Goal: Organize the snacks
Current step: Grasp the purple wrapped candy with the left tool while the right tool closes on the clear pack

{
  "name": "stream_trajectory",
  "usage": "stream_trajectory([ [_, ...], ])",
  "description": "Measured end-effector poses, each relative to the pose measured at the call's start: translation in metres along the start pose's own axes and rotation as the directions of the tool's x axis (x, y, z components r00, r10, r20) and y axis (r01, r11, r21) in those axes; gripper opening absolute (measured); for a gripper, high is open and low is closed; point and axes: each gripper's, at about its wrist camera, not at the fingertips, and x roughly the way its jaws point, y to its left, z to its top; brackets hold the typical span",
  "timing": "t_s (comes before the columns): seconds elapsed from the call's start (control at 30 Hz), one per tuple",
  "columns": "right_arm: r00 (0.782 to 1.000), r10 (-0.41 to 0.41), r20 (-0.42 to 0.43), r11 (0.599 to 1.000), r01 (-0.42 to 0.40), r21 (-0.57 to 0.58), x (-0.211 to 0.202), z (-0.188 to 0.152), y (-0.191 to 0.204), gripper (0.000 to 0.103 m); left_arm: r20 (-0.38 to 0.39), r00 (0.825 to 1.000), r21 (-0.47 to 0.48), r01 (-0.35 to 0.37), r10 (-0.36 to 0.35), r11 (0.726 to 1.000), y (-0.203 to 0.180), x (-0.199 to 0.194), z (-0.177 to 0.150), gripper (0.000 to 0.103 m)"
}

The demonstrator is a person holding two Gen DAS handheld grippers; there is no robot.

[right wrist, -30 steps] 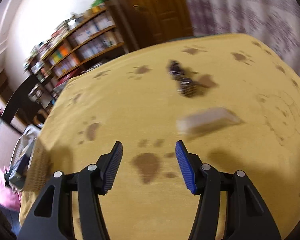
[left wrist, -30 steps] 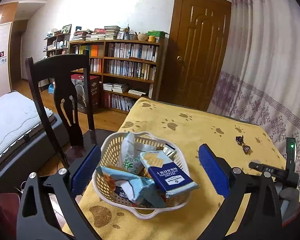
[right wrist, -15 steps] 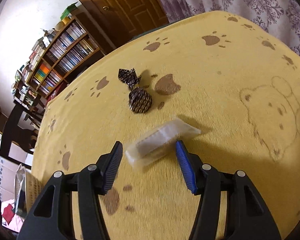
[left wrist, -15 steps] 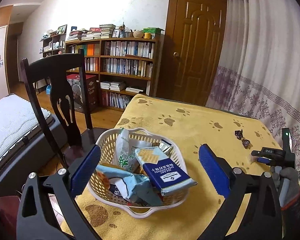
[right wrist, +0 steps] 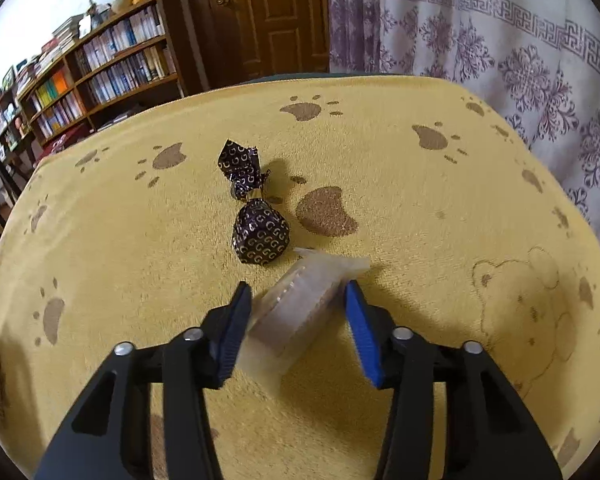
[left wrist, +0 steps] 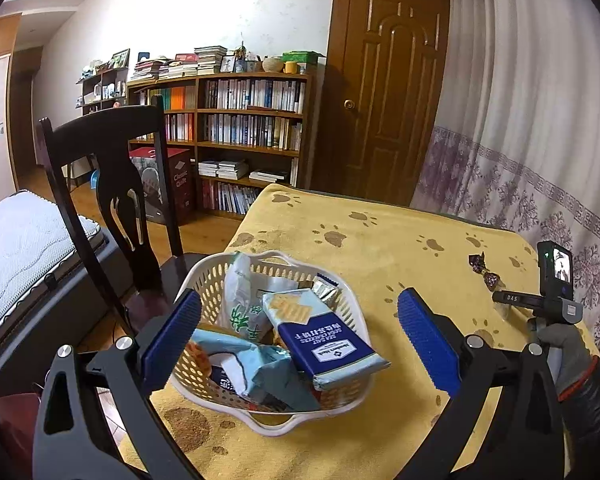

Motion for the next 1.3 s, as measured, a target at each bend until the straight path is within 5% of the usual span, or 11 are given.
stream_trajectory([
  [0.17, 1.0, 0.027, 0.007, 1.0, -0.027, -0.012, -0.01, -0.007, -0.017, 0.031, -0.004, 1.0, 0.026, 0.018, -0.018, 0.999, -0.017, 0.002, 0.001, 0.1],
  [0.7, 0.983, 0.174, 0.063, 0.984, -0.171, -0.051, -0.04, -0.021, -0.068, 0.025, -0.081, 0.989, 0.167, 0.139, -0.127, 0.976, -0.138, 0.039, 0.001, 0.1],
  [0.93, 0.965, 0.259, 0.043, 0.966, -0.259, 0.012, -0.025, -0.024, -0.076, 0.037, -0.145, 0.977, 0.232, 0.188, -0.157, 0.954, -0.2, 0.073, -0.004, 0.1],
  [1.13, 0.975, 0.22, 0.039, 0.975, -0.218, -0.041, -0.02, -0.029, -0.059, 0.046, -0.195, 0.963, 0.231, 0.228, -0.185, 0.946, -0.236, 0.112, -0.005, 0.1],
  [1.3, 0.968, 0.243, 0.059, 0.969, -0.238, -0.07, -0.026, -0.032, -0.056, 0.03, -0.227, 0.953, 0.243, 0.256, -0.202, 0.936, -0.267, 0.15, -0.009, 0.1],
])
